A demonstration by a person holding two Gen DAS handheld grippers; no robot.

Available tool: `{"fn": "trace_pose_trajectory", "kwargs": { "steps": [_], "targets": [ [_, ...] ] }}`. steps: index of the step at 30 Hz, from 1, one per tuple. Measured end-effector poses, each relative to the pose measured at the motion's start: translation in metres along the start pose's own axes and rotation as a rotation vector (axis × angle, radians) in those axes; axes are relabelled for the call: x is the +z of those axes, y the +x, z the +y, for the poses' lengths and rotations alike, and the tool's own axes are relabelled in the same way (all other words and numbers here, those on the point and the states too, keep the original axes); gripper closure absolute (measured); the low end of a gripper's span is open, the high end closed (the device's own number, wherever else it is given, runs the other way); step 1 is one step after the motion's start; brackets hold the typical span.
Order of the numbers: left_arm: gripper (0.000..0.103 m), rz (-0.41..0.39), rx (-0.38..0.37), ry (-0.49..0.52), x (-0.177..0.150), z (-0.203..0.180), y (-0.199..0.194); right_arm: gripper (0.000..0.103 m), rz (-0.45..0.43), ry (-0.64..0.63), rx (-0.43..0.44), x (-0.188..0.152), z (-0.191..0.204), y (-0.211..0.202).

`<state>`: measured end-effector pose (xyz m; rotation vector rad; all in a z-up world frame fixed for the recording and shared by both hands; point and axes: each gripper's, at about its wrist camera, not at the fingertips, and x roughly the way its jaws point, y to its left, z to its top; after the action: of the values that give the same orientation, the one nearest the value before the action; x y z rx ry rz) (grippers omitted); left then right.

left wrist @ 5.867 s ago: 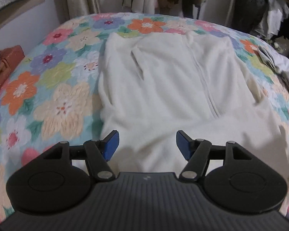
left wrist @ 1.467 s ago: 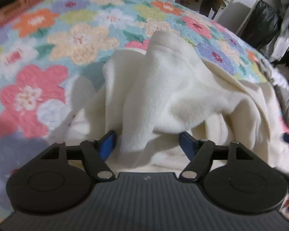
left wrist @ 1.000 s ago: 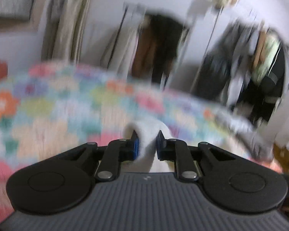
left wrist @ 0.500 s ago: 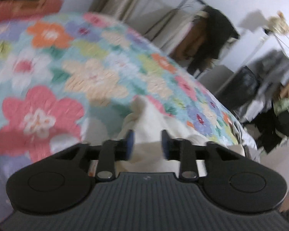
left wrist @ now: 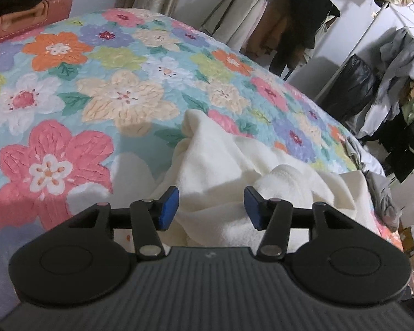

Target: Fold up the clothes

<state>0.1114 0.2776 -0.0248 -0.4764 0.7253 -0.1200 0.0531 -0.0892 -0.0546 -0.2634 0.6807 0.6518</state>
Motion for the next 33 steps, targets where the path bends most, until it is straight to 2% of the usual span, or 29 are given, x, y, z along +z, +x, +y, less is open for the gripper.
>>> {"fn": "trace_pose_trajectory", "kwargs": {
  "steps": [6,10,12,20,28,33],
  "targets": [
    [0.049,0.007,0.018,-0.006,-0.002,-0.002,-0.003,0.077,0.013,0.008,0.013,0.0,0.0,-0.003],
    [0.049,-0.014,0.047,-0.039,-0.002,-0.018,-0.017,0.073,0.074,0.024,0.045,0.0,-0.001,-0.006],
    [0.041,-0.03,0.043,-0.031,-0.003,-0.033,-0.026,0.074,0.09,0.058,0.058,-0.004,-0.005,-0.009],
    [0.04,0.013,0.168,0.142,-0.017,-0.081,-0.018,0.073,0.069,0.124,0.078,-0.012,-0.012,-0.015],
    [0.037,0.046,0.204,0.187,-0.026,-0.089,-0.009,0.068,0.059,0.128,0.088,-0.006,-0.008,-0.022],
    [0.036,0.046,0.227,0.171,-0.026,-0.083,-0.003,0.064,-0.017,0.123,0.104,0.018,-0.006,-0.033]
  ]
}}
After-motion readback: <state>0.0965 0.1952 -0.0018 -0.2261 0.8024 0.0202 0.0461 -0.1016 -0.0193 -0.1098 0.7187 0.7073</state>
